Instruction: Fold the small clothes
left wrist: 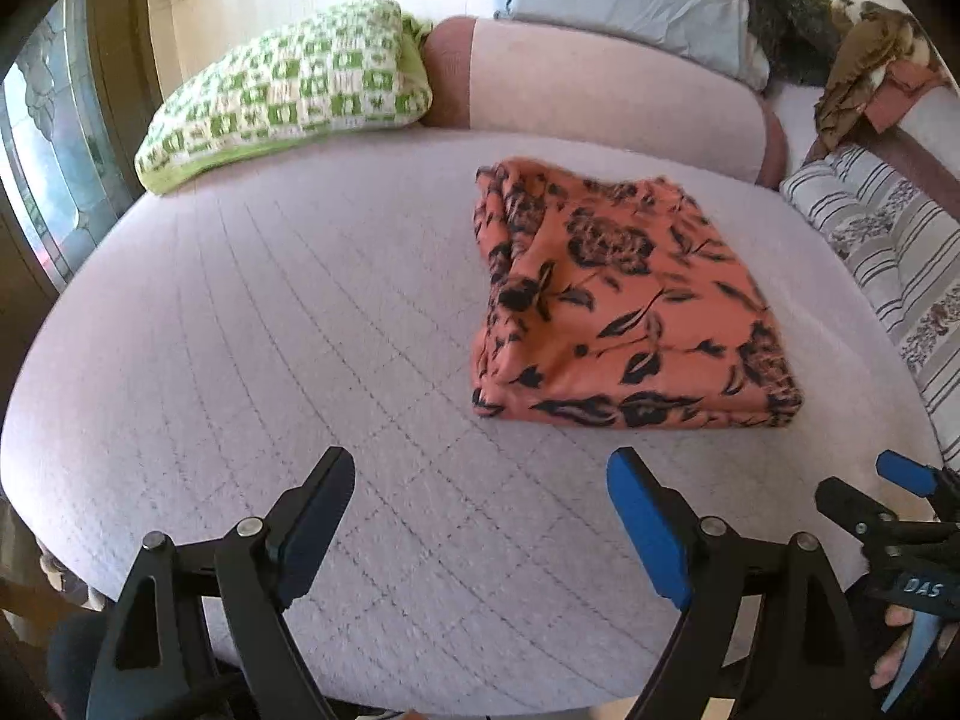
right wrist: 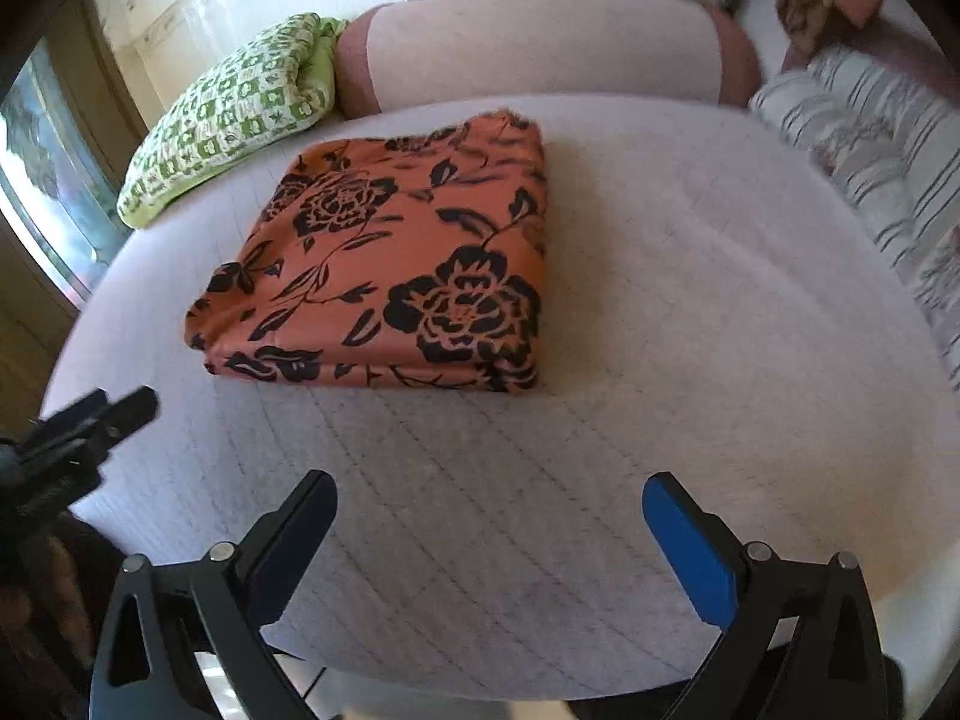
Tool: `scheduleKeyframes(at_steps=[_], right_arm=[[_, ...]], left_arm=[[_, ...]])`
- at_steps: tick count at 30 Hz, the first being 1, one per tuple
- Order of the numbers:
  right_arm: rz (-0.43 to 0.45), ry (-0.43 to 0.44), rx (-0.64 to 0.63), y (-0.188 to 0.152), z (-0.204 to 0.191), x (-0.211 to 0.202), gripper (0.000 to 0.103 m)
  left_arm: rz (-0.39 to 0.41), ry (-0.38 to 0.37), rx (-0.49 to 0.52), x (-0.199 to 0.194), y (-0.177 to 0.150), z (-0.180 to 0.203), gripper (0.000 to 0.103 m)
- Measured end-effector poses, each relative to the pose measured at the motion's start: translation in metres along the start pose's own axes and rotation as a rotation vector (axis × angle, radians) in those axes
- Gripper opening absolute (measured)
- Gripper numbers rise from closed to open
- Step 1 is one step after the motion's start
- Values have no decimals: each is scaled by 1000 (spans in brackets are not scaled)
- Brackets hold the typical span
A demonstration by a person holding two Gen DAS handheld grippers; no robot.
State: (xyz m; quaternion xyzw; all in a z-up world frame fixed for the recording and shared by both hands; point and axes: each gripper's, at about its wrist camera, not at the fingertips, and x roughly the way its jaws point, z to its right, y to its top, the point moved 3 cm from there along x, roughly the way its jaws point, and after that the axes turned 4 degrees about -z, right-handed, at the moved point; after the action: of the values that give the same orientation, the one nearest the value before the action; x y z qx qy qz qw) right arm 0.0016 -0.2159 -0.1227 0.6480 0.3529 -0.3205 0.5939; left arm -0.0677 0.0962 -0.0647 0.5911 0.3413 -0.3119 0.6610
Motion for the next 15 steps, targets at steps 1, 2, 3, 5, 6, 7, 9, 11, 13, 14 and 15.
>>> scheduleKeyframes(at_steps=[1, 2, 3, 5, 6, 7, 9, 11, 13, 14, 15], right_arm=[[17, -19, -14, 1, -1, -6, 103], [26, -29, -20, 2, 0, -11, 103], [36, -44, -26, 4, 0, -16, 103], [47, -70, -34, 9, 1, -21, 103], [51, -77, -30, 9, 3, -24, 103], [56, -82, -29, 10, 4, -27, 103], [61, -79, -36, 9, 3, -31, 103], [68, -87, -53, 9, 1, -34, 103], [72, -89, -77, 9, -4, -35, 103], [72, -85, -86, 9, -5, -36, 103], [75, -85, -93, 10, -7, -37, 103]], left_arm=[[19, 6, -3, -8, 2, 1, 89], [39, 12, -13, -16, 5, 0, 95], [50, 13, -23, -20, 7, -1, 101], [83, 19, -48, -33, 13, -3, 102], [87, 23, -52, -36, 15, -3, 102], [85, 18, -55, -39, 17, -3, 102], [67, -3, -59, -40, 20, -2, 102], [62, -12, -67, -42, 20, 0, 103], [61, 3, -54, -43, 21, 4, 102], [64, 8, -44, -44, 21, 7, 102], [67, 14, -32, -46, 21, 10, 102]])
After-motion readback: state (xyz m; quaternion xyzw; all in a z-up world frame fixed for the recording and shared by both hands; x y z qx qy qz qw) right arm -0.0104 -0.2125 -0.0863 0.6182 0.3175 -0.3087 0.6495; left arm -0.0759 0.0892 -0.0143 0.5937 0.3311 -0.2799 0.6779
